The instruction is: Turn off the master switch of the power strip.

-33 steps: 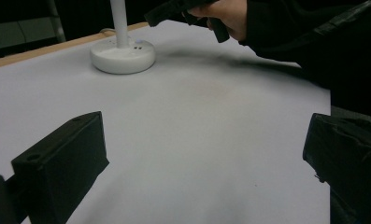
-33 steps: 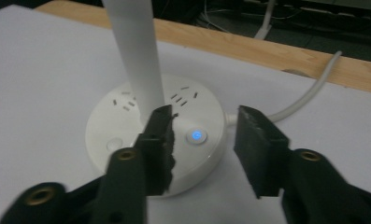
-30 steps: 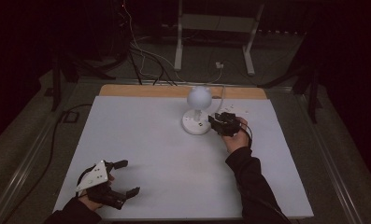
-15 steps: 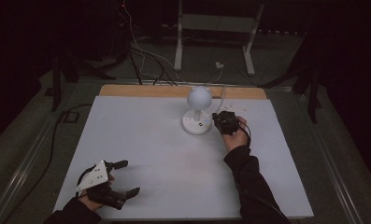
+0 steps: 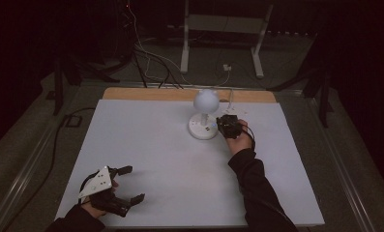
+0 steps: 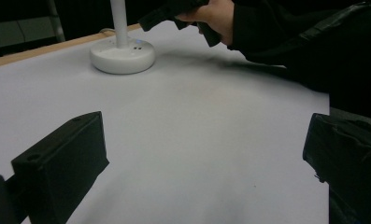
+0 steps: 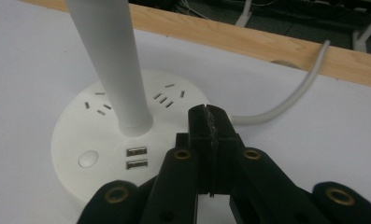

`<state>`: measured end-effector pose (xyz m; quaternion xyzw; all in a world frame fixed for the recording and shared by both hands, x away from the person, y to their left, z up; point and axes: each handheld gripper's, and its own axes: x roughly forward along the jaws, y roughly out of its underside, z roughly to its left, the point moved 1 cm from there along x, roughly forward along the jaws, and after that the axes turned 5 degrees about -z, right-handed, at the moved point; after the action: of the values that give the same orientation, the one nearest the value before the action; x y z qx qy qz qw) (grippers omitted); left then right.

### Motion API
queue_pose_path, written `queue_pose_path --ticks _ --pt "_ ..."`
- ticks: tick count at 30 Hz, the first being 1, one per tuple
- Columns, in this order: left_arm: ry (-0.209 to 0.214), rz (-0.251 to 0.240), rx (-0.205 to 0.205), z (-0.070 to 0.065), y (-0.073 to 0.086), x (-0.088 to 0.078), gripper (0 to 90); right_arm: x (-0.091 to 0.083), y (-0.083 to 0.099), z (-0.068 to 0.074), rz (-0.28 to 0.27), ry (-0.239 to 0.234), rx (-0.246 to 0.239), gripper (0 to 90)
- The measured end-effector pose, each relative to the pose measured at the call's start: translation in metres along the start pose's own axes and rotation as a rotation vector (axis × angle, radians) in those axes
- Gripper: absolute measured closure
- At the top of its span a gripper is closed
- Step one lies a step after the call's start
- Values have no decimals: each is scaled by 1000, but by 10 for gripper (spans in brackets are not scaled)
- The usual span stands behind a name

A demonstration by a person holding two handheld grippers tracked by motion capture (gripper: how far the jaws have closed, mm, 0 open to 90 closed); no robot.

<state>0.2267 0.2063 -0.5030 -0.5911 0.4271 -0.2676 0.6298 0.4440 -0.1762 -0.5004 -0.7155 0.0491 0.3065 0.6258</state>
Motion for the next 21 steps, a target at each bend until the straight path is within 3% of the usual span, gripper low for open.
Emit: queue_pose_path --ticks 21 --pt "0 -5 -7 0 0 -1 4 17 7 6 8 5 -1 900"
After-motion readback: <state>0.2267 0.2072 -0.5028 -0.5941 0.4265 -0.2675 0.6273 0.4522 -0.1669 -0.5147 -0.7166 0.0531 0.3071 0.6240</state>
